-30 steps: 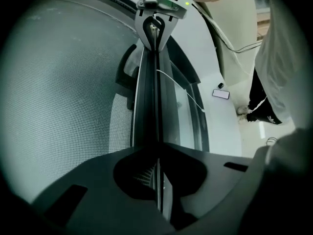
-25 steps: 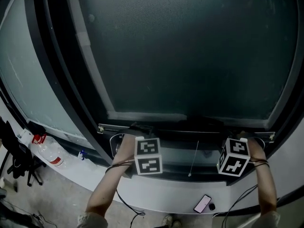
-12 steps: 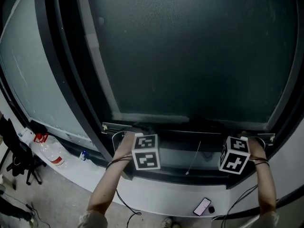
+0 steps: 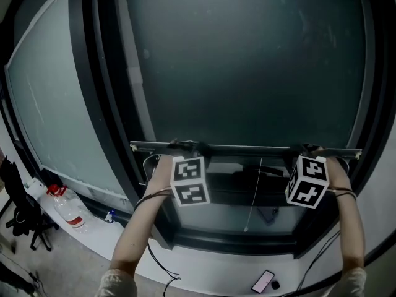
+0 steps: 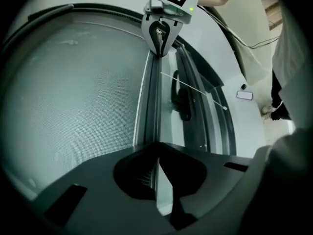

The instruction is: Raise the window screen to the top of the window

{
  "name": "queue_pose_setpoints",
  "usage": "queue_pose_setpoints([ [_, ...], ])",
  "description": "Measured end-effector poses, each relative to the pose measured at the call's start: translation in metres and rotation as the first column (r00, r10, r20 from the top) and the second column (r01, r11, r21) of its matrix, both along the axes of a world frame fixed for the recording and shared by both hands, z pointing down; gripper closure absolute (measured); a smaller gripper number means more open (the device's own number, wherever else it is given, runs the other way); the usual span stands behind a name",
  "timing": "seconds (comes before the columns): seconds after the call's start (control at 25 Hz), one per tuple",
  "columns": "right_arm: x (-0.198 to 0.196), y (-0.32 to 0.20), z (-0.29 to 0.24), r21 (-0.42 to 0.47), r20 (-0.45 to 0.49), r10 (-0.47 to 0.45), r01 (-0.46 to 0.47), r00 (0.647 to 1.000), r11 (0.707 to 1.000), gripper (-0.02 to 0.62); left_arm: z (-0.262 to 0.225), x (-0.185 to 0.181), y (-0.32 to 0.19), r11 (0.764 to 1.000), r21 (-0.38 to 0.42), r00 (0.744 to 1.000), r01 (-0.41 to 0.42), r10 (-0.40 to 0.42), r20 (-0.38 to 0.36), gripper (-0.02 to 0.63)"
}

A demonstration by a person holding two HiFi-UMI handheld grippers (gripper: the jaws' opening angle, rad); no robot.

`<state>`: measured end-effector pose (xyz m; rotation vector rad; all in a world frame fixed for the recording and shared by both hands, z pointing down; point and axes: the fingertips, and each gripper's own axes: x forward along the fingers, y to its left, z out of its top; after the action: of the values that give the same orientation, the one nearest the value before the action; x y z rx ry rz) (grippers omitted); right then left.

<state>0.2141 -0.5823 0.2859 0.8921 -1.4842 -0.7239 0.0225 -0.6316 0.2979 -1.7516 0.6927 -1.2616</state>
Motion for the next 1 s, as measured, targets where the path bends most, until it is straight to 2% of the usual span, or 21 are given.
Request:
queue_pose_setpoints([
  [0.2, -0.003, -0.003, -0.083, 0.131, -0.002, -0.015, 0.015, 1.000, 0.991, 0.577, -0.084, -0.001, -0.004, 0.986, 0.165, 1.000, -0.006, 0.011, -0.027, 0.588],
  [0.32, -0.001, -0.005, -0.128, 0.221, -0.037, -0.011, 0.019, 0.999, 0.975, 0.577, -0.130, -0.001, -0.005, 0.962, 0.273, 0.999, 0.006, 0.005, -0.042, 0.588],
  [0.44, -0.001, -0.005, -0.171, 0.288, -0.070, 0.000, 0.021, 0.998, 0.957, 0.577, -0.175, -0.001, -0.005, 0.941, 0.336, 0.998, 0.033, -0.016, -0.055, 0.588],
  [0.64, -0.002, -0.007, -0.242, 0.418, -0.118, 0.015, 0.036, 0.993, 0.908, 0.577, -0.248, -0.001, -0.007, 0.888, 0.452, 0.996, 0.078, -0.046, -0.082, 0.588],
  [0.68, -0.002, -0.007, -0.253, 0.431, -0.124, 0.016, 0.039, 0.992, 0.902, 0.577, -0.259, -0.001, -0.007, 0.882, 0.464, 0.995, 0.086, -0.057, -0.076, 0.588],
  [0.8, -0.003, -0.006, -0.268, 0.413, -0.131, 0.014, 0.042, 0.991, 0.910, 0.577, -0.272, -0.002, -0.008, 0.900, 0.424, 0.995, 0.099, -0.097, -0.026, 0.588],
  [0.84, -0.003, -0.005, -0.274, 0.435, -0.151, 0.021, 0.047, 0.988, 0.899, 0.577, -0.279, -0.002, -0.008, 0.893, 0.438, 0.994, 0.104, -0.104, -0.023, 0.588],
  [0.92, -0.003, -0.007, -0.292, 0.517, -0.187, 0.044, 0.060, 0.981, 0.854, 0.577, -0.299, -0.002, -0.008, 0.845, 0.522, 0.993, 0.117, -0.105, -0.053, 0.588],
  [1.0, -0.003, -0.008, -0.312, 0.559, -0.161, 0.046, 0.052, 0.986, 0.828, 0.575, -0.320, -0.002, -0.009, 0.804, 0.581, 0.992, 0.126, -0.089, -0.092, 0.588],
])
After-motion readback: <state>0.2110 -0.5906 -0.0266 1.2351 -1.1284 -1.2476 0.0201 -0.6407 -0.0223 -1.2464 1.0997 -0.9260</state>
